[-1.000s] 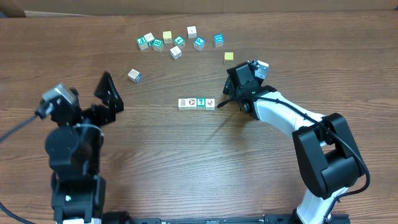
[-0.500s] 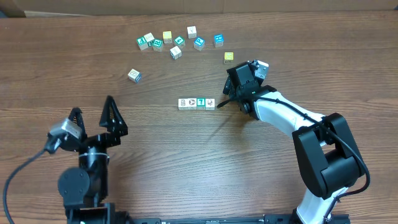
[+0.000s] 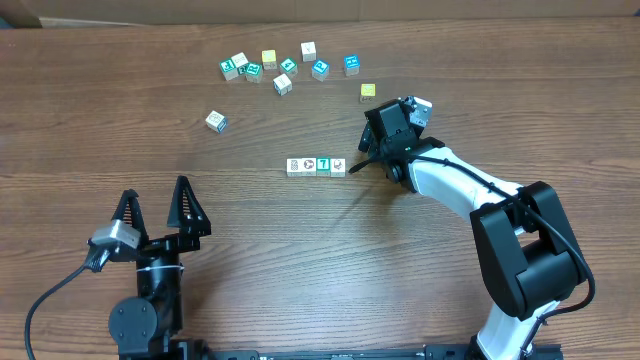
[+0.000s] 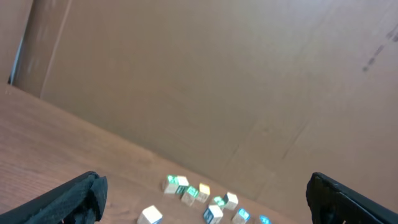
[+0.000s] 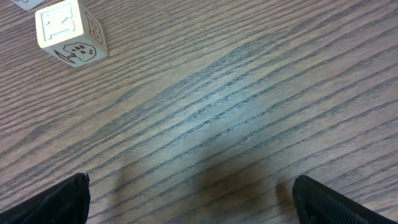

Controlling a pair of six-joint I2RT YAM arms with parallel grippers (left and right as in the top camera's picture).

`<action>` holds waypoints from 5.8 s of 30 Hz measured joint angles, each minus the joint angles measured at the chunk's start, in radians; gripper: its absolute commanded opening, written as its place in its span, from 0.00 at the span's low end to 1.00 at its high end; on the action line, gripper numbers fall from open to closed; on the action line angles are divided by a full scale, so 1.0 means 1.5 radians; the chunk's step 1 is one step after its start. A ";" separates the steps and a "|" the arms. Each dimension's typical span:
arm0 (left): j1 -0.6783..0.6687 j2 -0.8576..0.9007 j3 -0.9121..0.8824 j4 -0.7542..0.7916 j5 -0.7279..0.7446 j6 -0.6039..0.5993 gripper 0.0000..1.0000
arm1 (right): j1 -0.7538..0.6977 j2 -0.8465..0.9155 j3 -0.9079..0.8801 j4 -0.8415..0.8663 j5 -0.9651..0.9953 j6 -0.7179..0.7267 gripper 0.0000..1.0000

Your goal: Form a horizontal line

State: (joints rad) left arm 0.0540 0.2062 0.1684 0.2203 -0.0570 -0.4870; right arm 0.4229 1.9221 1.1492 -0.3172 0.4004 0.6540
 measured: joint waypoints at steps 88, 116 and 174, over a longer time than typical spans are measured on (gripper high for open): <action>0.000 -0.129 -0.107 -0.197 0.003 0.367 1.00 | -0.002 0.000 0.000 0.002 0.000 0.000 1.00; 0.000 -0.129 -0.107 -0.197 0.003 0.395 1.00 | -0.002 0.000 0.000 0.001 0.000 0.000 1.00; 0.000 -0.129 -0.107 -0.197 0.003 0.396 1.00 | -0.002 0.000 0.000 0.001 0.000 0.000 1.00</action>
State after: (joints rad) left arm 0.0540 0.0128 0.0086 -0.0753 -0.0532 0.1078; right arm 0.4206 1.9221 1.1492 -0.3153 0.4004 0.6540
